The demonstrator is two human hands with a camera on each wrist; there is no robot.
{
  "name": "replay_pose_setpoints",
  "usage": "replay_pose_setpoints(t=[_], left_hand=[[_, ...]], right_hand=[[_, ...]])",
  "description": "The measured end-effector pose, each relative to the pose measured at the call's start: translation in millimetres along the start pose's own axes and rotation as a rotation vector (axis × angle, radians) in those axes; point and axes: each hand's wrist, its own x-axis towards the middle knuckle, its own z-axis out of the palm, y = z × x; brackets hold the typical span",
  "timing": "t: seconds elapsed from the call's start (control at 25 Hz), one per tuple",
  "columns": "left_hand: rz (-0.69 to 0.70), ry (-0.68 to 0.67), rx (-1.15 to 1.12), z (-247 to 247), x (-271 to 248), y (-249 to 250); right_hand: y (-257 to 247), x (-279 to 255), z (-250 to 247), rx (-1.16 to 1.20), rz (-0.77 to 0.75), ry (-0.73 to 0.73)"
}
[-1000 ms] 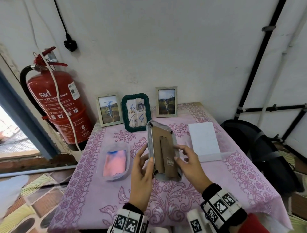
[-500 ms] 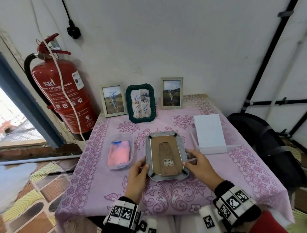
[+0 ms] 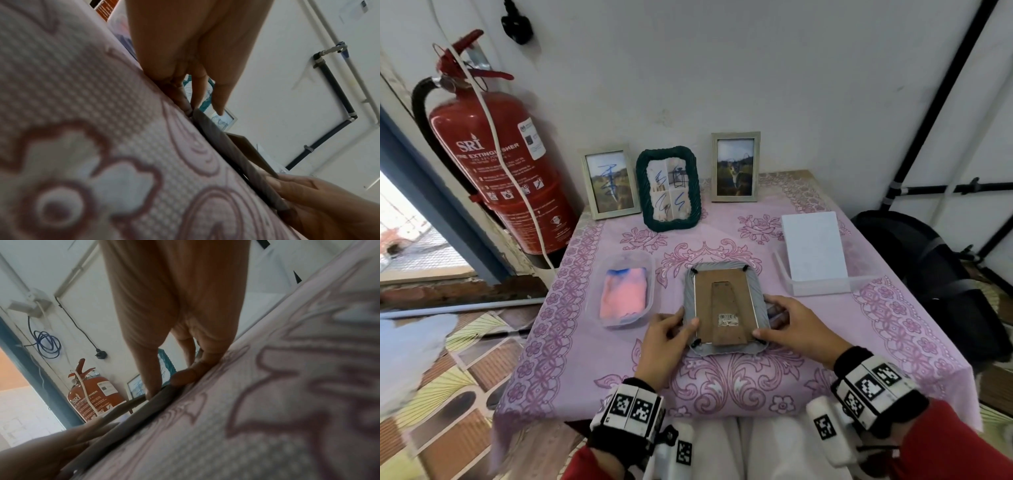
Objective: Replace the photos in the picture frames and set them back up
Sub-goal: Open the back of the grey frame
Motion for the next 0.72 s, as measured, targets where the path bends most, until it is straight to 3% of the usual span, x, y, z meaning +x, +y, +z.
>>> replay_pose_setpoints(t=[0.12,0.4,0.72], left_hand=[[0.043,-0.057,0.040,-4.0,-2.1,-3.6],[0.133,-0.022,0.127,-3.5,-2.7,-8.3],[0.144,-0.046,0.129,-4.4,-1.9,-9.6]], right_hand=[[0.7,-1.7,2.0,-0.078,-0.052,0.015],[0.7,-5.4,8.5,-0.125,-0.025,0.068],[4.1,-6.1,8.6,-0.045,-0.005,0.076]])
